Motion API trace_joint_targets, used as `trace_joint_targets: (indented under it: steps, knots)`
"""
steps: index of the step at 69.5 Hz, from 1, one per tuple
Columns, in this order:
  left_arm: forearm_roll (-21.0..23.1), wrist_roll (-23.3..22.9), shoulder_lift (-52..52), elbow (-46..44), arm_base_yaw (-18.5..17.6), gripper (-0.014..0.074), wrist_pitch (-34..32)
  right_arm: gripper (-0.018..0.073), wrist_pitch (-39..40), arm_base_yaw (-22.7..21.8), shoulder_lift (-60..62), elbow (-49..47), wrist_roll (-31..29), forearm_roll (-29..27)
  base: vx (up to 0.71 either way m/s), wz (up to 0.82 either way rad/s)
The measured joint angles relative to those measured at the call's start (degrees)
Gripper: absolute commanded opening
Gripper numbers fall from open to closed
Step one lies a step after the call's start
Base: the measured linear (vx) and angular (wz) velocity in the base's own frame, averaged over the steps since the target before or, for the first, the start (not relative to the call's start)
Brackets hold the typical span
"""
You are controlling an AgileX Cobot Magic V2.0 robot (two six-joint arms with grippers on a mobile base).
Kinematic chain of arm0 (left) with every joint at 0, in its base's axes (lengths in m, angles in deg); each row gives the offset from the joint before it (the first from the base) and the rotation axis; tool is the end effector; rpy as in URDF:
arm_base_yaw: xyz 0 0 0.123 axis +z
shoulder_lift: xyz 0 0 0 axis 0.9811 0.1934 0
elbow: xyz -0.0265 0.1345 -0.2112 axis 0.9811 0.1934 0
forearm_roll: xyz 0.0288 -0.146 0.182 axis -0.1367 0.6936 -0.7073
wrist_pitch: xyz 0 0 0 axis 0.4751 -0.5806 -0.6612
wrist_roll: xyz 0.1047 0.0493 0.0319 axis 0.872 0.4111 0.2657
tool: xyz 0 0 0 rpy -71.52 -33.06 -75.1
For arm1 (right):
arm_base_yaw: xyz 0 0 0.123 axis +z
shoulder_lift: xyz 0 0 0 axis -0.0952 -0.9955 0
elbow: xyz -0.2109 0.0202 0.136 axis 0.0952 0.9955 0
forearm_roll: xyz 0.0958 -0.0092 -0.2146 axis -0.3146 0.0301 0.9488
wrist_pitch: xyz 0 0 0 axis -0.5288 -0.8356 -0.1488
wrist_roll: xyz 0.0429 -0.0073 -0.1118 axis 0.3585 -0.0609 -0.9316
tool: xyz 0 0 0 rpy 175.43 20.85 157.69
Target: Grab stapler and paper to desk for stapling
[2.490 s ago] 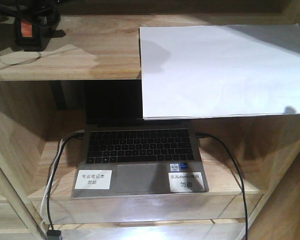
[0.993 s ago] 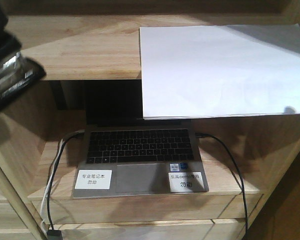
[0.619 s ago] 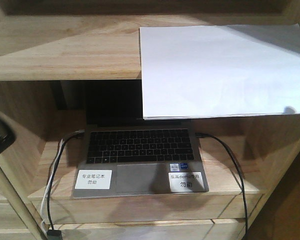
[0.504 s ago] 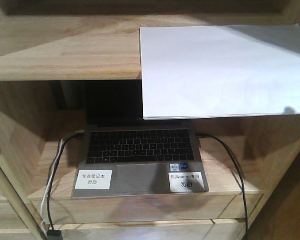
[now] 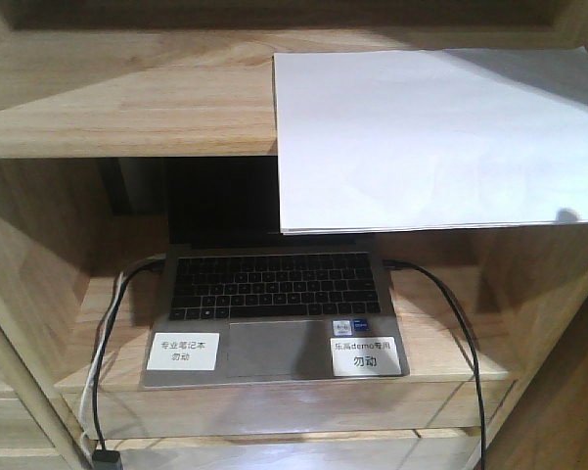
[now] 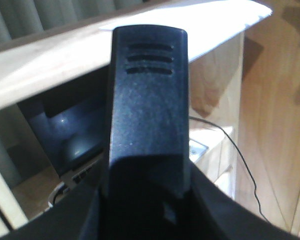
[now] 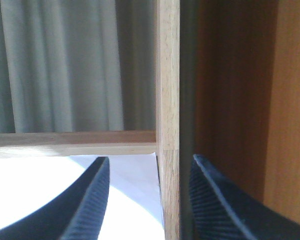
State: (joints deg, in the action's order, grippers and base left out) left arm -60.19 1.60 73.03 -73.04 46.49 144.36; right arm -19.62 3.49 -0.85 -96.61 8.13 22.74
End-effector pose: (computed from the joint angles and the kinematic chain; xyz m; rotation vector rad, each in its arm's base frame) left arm 0.0118 -0.0260 0.3533 0.7086 1.6184 -0.4153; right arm 0.1129 -0.0008 0.3957 0.0147 1.4336 0.0039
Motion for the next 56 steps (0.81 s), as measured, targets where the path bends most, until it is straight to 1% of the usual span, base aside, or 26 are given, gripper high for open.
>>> trace_joint_targets:
  steps: [56]
  knots:
    - [0.0, 0.0, -0.72, 0.0, 0.0, -0.0006, 0.76, 0.0346, 0.0, 0.0, 0.0, 0.0, 0.0, 0.0, 0.0, 0.0]
